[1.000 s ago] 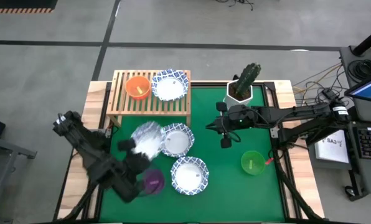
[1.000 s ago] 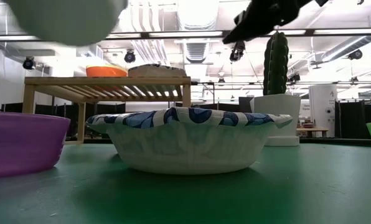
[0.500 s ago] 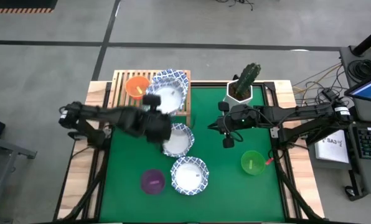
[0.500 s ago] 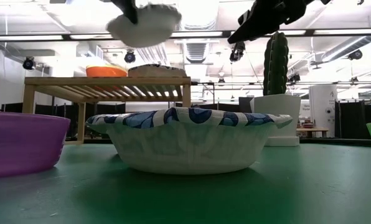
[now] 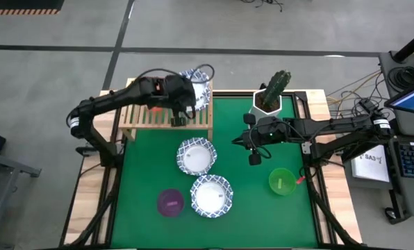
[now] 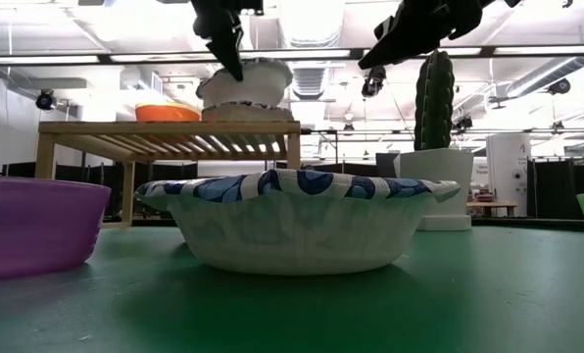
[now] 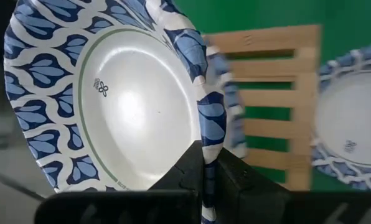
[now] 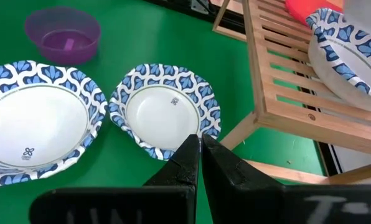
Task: Place and stack plates onto a shelf
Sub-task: Stack the bottom left white and blue plate on top of the white and blue plate on the shelf
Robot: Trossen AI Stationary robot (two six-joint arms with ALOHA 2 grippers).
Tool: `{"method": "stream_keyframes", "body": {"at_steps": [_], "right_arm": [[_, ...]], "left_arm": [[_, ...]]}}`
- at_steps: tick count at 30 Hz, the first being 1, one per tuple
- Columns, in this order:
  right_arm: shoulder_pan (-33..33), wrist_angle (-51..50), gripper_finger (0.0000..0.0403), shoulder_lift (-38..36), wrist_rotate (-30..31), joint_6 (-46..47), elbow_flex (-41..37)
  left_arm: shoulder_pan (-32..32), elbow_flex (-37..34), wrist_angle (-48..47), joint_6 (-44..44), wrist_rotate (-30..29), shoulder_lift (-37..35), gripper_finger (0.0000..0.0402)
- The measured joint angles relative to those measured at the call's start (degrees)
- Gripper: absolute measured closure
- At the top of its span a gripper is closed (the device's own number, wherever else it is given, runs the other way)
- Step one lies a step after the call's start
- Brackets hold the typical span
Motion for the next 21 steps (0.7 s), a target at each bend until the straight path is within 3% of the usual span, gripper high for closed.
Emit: {"method": "stream_keyframes", "body": {"at_steps": [8, 21], "right_arm": [[0.0, -0.1, 0.0394, 0.0, 0.0, 0.1, 0.0], [0.0, -0.1, 0.0394, 0.0, -0.3, 0.2, -0.1]], "left_arm": [[3.4, 0.0, 1.7, 0.5, 0.1, 0.0, 0.0386], [3.2, 0.0, 2.1, -0.6, 0.1, 0.0, 0.0285]]}}
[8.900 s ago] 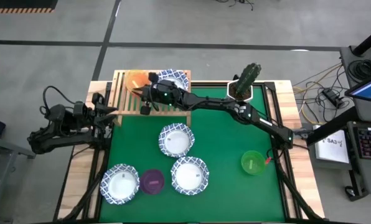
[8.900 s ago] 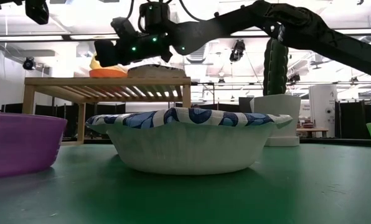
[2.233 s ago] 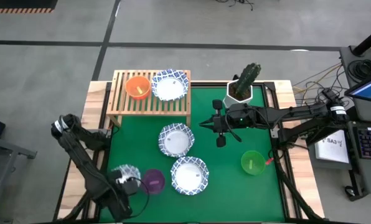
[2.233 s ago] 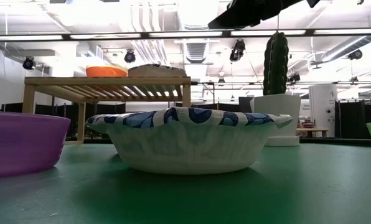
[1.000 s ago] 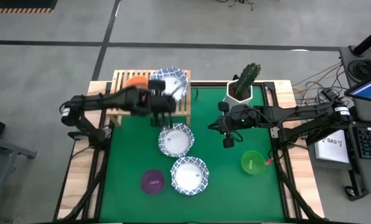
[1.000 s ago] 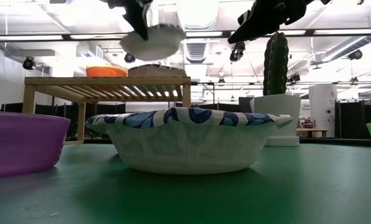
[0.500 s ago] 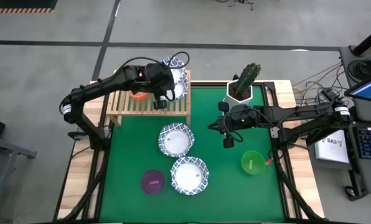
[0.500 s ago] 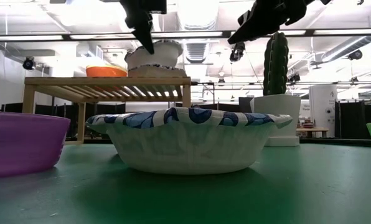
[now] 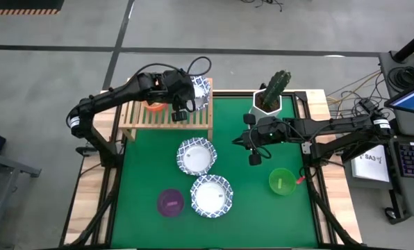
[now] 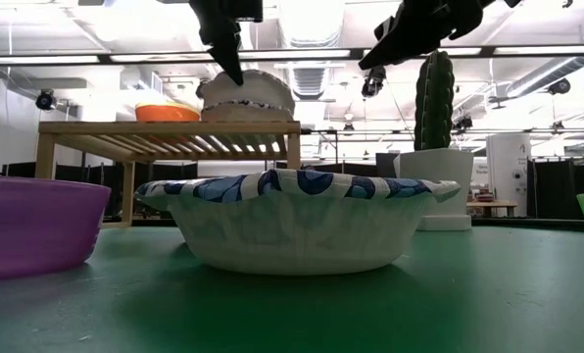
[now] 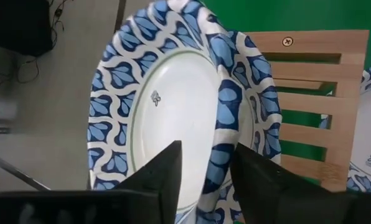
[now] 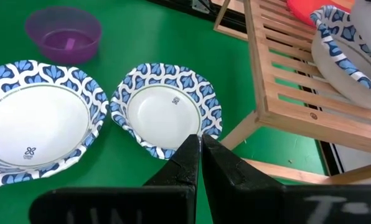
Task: Place and stack plates onto a shelf
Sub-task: Stack the bottom left white and blue plate on top of the white and blue plate on the shelf, then stack the top white and blue plate on top of the white and blue plates on the shelf
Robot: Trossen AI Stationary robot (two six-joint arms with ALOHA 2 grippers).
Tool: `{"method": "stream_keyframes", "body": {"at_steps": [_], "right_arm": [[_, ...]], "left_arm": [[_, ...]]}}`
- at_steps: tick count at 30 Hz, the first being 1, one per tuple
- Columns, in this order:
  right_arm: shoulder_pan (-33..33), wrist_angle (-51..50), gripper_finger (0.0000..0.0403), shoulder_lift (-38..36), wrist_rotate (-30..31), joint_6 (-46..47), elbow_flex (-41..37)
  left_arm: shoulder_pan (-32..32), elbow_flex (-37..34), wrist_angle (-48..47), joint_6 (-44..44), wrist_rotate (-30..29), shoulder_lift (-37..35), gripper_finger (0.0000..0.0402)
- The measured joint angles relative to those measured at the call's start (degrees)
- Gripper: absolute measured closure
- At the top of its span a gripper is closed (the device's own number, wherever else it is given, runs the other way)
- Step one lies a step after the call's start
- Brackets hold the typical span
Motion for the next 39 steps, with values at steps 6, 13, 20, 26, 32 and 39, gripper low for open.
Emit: {"method": "stream_keyframes", "body": {"at_steps": [6, 13, 20, 26, 32, 39], "right_arm": [[0.0, 0.0, 0.0394, 0.0, 0.0, 0.0, 0.0], [0.0, 0.0, 0.0394, 0.0, -0.1, -0.1, 0.0], [0.0, 1.6, 0.0394, 0.0, -4.9, -1.8, -1.0], [-0.2, 2.6, 0.0394, 0.0, -6.0, 3.4, -1.9], [-0.4, 2.1, 0.0394, 0.0, -5.5, 10.9, -1.8], [-1.2, -1.9, 0.0394, 0.0, -4.0, 20.3, 2.2]], "left_arm": [[-0.8, 1.5, -2.3, -1.4, 0.0, -0.2, 0.027], [-1.2, 6.1, -8.3, -4.0, 0.0, -1.0, 0.0269], [-1.7, 4.3, -9.1, -12.4, 7.6, -6.2, 0.0269], [-7.9, -7.5, -1.5, -22.2, 8.9, -15.1, 0.0269], [-20.3, -25.2, 18.1, -25.8, 6.7, -25.6, 0.0269], [-31.1, -40.1, 34.3, -25.5, -5.4, -32.3, 0.0269]]}}
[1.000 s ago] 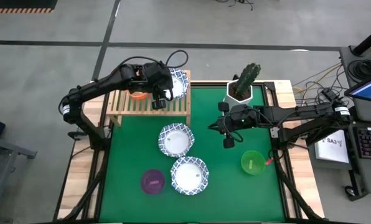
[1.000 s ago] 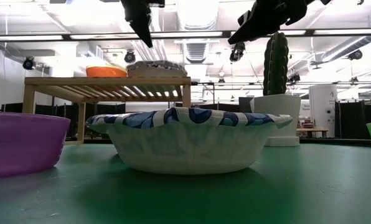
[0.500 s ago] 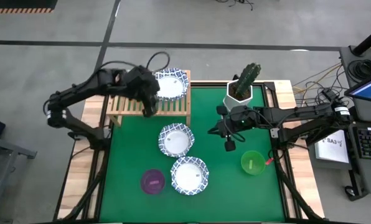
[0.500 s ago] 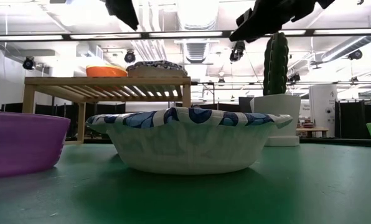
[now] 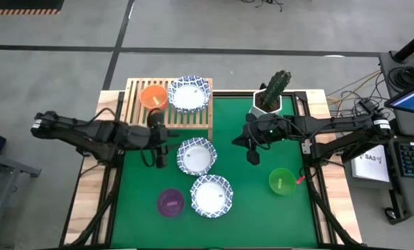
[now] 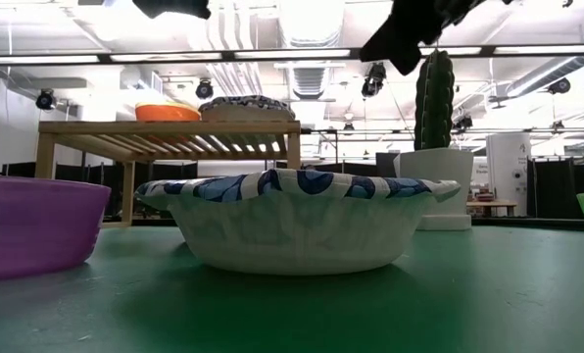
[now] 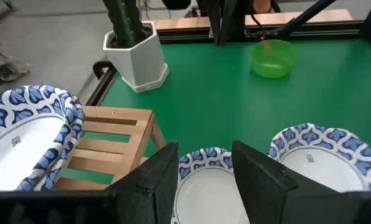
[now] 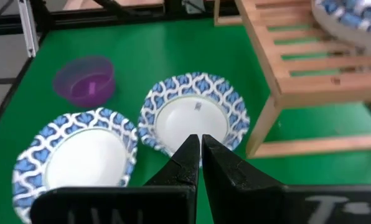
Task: Place and stack plates onto a shelf
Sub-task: Stack the top white and blue plate on top of the white and blue plates on the shelf
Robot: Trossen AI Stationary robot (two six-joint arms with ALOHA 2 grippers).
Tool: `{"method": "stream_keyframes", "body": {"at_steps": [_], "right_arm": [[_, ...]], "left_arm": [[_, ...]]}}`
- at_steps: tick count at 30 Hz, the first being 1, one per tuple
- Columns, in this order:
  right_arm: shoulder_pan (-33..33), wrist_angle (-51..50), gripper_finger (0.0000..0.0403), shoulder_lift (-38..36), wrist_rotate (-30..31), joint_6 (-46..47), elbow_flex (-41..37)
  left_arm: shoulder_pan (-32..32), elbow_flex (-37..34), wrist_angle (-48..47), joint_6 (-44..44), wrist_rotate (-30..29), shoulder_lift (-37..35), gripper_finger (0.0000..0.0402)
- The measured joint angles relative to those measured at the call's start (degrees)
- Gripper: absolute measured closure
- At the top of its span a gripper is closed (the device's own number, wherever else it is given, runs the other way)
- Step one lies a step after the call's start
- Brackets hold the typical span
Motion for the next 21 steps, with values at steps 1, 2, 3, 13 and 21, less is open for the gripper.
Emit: {"method": "stream_keyframes", "body": {"at_steps": [1, 2, 3, 13, 21], "right_arm": [[0.0, -1.5, 0.0394, 0.4, 0.0, 0.7, 1.0], [0.1, -2.6, 0.0394, 0.9, 0.0, 1.7, 2.1], [0.1, -3.6, 0.0394, 1.4, 0.0, 2.2, 3.3], [0.2, -18.8, 0.0394, 16.0, -0.5, -9.3, 17.5], [0.2, -25.8, 0.0394, 30.9, -5.0, -28.9, 29.1]], "left_arm": [[-0.7, -1.1, 0.5, -0.1, -1.4, -0.4, 0.0269], [-1.3, -2.0, 0.9, -0.3, -2.7, -0.7, 0.0269], [-1.7, -2.9, 1.4, -0.4, -3.7, -0.9, 0.0269], [-2.1, -6.8, 1.2, -2.4, -7.0, -1.4, 0.0269], [-2.2, -7.1, -1.7, -10.7, -9.8, -5.7, 0.0269]]}}
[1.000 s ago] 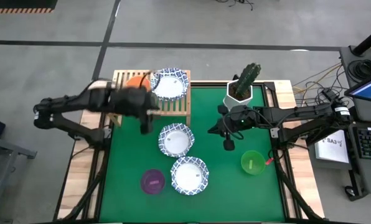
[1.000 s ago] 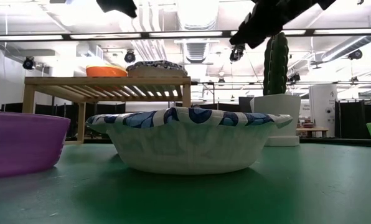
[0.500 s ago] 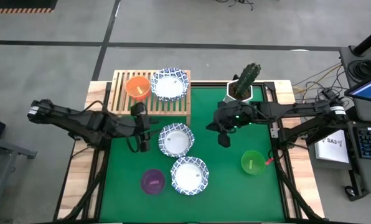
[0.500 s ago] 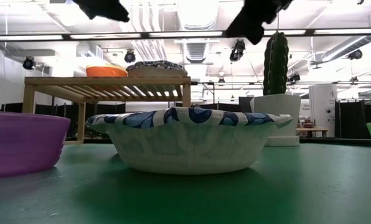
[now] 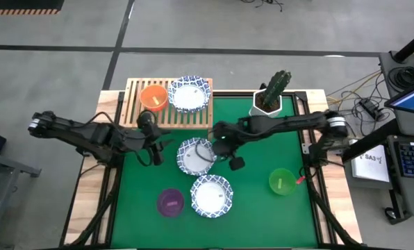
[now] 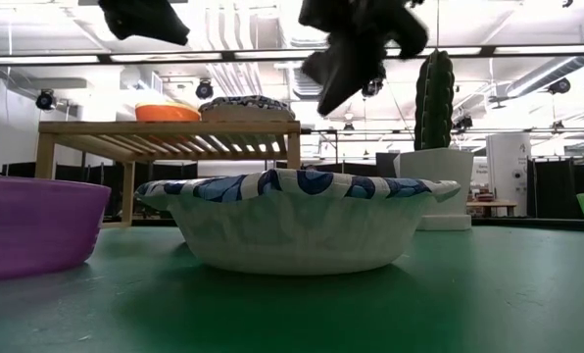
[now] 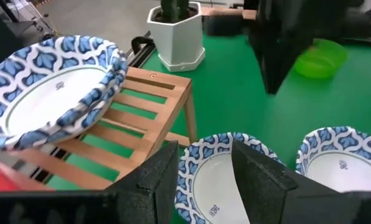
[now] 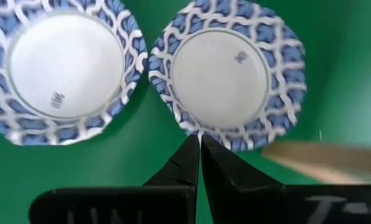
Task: Place and stack plates onto a shelf
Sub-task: Stack the top white and blue plate on top of the white and blue plates on the shelf
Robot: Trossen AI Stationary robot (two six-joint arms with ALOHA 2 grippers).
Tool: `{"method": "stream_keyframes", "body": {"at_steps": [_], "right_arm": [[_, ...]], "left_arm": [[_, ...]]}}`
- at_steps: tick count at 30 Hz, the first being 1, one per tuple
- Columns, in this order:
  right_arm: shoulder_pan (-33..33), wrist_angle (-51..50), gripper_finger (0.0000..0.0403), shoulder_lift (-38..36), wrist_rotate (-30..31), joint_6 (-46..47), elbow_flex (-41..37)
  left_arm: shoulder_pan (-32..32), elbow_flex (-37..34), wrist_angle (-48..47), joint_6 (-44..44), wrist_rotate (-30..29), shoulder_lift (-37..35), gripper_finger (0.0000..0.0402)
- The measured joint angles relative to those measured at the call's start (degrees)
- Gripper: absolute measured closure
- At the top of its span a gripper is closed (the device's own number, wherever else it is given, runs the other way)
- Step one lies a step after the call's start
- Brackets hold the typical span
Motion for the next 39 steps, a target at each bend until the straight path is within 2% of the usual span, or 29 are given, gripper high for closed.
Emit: {"method": "stream_keyframes", "body": {"at_steps": [3, 7, 16, 20, 32, 39], "right_arm": [[-0.1, 0.0, 0.0394, 4.2, 0.0, -5.3, 2.4], [-0.1, -0.4, 0.0383, 7.7, 0.0, -7.0, 5.1], [0.3, -1.8, 0.0294, 10.5, 0.0, -8.8, 7.2], [1.1, -2.4, 0.0273, 12.6, 0.0, -10.0, 7.2], [1.7, -2.0, 0.0297, 19.2, 0.0, -10.5, 7.2], [1.5, 0.4, 0.0337, 20.6, 0.0, -10.2, 7.1]], "left_arm": [[-0.2, -0.7, -1.4, -2.1, -0.3, -1.9, 0.0269], [-0.4, -0.9, -2.5, -4.5, -0.4, -3.2, 0.0269], [-0.5, -0.9, -2.6, -4.6, -2.0, -3.0, 0.0269], [-0.5, -0.9, -2.6, -3.8, -4.5, -3.0, 0.0269], [-0.5, -0.9, -3.6, -2.0, -5.0, -3.8, 0.0269], [-0.5, -0.9, -3.8, -1.6, -7.9, -5.0, 0.0269]]}}
